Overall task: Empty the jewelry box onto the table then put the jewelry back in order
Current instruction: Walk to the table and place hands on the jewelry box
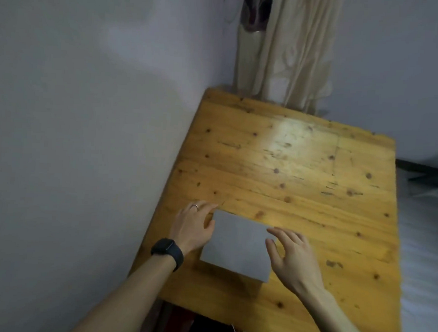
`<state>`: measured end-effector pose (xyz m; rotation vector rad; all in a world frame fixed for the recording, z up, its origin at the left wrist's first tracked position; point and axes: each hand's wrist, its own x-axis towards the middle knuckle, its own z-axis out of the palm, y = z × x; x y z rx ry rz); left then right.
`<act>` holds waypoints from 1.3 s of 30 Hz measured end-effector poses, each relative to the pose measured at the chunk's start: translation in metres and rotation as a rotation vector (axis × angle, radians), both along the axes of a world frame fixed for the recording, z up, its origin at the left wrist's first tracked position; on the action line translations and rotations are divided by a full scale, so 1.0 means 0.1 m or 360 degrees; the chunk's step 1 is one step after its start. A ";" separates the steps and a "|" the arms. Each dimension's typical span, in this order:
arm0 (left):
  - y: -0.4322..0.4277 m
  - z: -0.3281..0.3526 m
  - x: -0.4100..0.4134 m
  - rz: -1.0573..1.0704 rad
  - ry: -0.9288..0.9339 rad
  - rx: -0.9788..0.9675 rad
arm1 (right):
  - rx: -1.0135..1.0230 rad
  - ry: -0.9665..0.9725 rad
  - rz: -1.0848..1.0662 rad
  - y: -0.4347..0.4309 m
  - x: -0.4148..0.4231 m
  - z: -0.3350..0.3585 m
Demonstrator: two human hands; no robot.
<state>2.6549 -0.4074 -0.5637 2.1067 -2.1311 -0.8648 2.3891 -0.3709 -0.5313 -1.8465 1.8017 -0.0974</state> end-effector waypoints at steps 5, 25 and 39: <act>-0.05 -0.41 -0.02 -0.0123 0.0028 -0.0005 | -0.0013 -0.0049 -0.0073 0.13 0.14 -0.53; 0.19 -1.64 0.08 0.0005 0.0846 -0.0291 | -0.0847 -0.0048 -0.0173 0.48 0.35 -1.92; 1.23 -1.75 0.11 -0.0072 0.0749 -0.0542 | -0.0761 -0.0331 -0.0519 1.28 0.61 -2.11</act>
